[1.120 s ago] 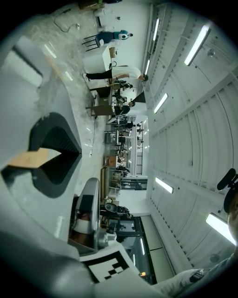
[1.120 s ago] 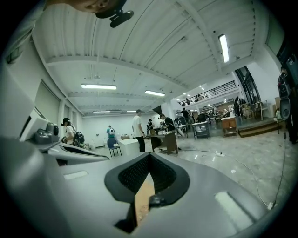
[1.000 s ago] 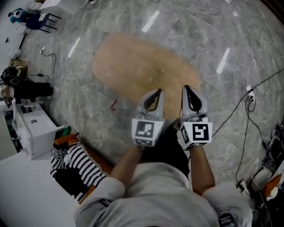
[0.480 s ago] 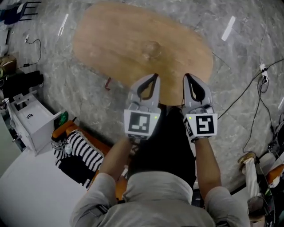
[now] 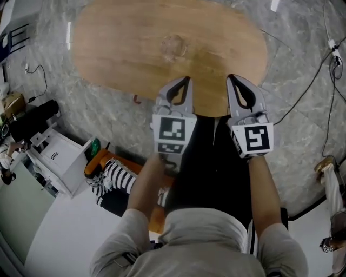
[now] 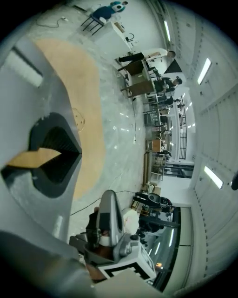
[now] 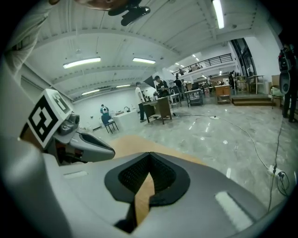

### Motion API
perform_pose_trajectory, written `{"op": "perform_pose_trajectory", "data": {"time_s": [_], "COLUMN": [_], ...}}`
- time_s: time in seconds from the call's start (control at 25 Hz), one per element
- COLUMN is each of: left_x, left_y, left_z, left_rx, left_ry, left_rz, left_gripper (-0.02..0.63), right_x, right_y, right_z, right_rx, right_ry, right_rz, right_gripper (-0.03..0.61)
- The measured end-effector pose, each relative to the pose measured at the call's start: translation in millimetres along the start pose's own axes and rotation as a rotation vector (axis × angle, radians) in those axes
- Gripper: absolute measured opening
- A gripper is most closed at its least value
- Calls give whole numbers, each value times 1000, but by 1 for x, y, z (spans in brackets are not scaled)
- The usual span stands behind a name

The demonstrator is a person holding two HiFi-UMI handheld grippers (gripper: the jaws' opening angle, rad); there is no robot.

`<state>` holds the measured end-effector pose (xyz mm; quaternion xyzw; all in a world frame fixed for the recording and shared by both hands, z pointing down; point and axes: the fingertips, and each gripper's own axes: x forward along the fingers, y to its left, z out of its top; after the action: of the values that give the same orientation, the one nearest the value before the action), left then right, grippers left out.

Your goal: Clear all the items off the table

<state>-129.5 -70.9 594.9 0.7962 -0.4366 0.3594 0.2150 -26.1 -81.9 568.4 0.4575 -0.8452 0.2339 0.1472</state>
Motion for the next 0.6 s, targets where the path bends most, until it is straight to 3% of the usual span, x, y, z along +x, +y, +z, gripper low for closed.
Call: {"op": "perform_pose_trajectory", "data": {"time_s": [0.32,0.52,0.6], "left_x": [47,73,80], "left_y": [34,55,57], "left_z": [-7,-38,-43], "left_rx": [126,366,388], "left_ry": [164,362,409], "left_rz": [5,21,0], "left_gripper": [20,20,20], "right_x": [29,47,51], "right_y": [-21,-30,-34], "right_z": [-6,-18,-19], "right_rx": [75,129,150], "right_ry": [1,20,12], "right_rz": [-68,-136,-157], "right_gripper": [6,6,6]}}
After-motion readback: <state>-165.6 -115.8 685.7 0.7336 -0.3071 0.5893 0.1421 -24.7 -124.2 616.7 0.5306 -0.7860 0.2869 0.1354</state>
